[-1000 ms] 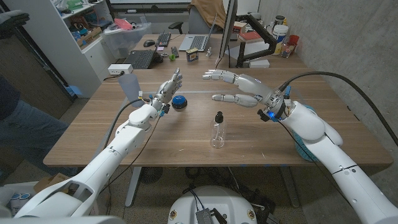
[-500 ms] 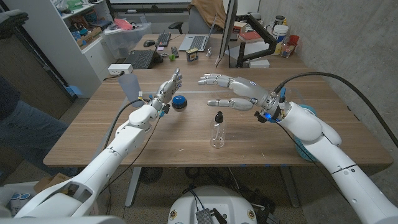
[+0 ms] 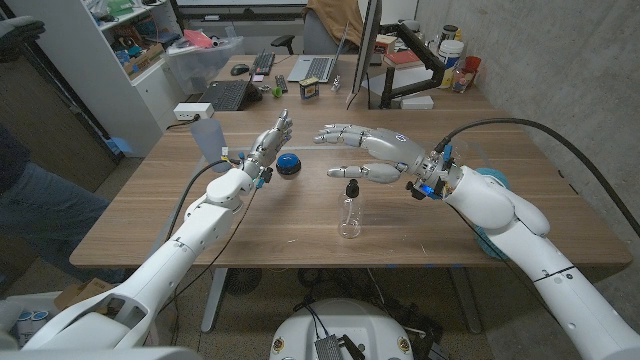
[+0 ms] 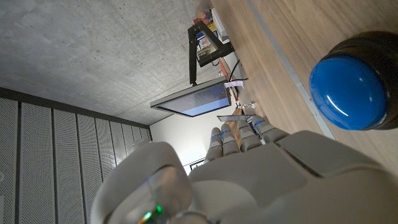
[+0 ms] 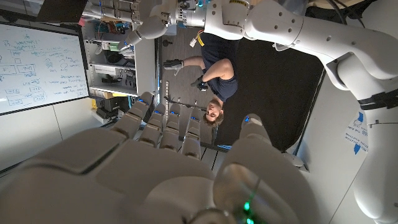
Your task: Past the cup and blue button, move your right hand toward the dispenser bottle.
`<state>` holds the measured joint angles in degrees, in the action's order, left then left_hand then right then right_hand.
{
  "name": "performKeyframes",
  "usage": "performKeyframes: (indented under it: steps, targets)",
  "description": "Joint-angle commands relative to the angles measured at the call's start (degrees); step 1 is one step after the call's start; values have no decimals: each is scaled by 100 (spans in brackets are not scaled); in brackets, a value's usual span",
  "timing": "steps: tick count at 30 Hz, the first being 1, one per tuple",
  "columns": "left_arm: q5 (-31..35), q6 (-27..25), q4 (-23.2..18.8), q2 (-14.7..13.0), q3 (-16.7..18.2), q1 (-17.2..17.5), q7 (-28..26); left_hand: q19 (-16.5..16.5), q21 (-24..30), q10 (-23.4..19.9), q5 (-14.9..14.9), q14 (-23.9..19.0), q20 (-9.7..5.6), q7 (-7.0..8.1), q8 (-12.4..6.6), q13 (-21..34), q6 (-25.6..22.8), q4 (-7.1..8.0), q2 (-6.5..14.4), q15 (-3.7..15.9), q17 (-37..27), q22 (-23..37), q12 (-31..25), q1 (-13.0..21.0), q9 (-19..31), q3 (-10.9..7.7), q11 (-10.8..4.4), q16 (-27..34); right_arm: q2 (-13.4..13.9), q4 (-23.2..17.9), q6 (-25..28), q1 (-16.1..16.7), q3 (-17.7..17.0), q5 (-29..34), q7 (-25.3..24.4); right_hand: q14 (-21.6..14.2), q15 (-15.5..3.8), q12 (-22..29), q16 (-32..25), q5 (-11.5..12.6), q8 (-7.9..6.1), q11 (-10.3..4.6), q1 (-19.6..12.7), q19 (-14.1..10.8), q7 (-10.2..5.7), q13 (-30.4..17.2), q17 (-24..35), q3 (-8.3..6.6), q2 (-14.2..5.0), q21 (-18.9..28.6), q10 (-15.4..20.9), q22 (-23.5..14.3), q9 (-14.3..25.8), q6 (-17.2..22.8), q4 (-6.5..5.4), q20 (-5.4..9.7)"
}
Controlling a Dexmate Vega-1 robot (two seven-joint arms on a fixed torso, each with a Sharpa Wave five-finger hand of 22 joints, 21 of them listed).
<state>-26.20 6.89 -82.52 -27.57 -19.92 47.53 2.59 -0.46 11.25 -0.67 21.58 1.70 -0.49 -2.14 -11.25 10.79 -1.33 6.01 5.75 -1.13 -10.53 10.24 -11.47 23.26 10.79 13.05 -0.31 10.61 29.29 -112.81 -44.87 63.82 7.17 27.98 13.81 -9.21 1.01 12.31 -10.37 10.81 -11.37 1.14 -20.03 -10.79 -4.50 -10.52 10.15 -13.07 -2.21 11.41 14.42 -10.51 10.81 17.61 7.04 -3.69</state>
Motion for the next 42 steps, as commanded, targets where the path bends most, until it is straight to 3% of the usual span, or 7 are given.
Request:
performKeyframes:
  steps: [1,42]
  targets:
    - [12,-31,-90,-49,-5,46,-40,-7,23,-6,-10,-5,30,1,-28,23,-24,-14,21,-31,-20,12,-28,81,14,55,-13,29,31,-130,282,81,11,470,-211,33,-14,-12,-9,29,1,-13,-52,10,-32,-16,10,-37,26,16,-15,-34,7,8,32,-21]
    - [-35,33,51,0,16,-48,19,-15,23,9,-18,2,40,5,-30,23,-36,-13,39,-32,-20,13,-23,107,14,86,-17,27,454,-450,982,139,354,1248,-482,102,-18,-34,7,35,17,-9,-107,38,-42,-18,10,-60,2,15,-84,-35,9,-17,56,-4]
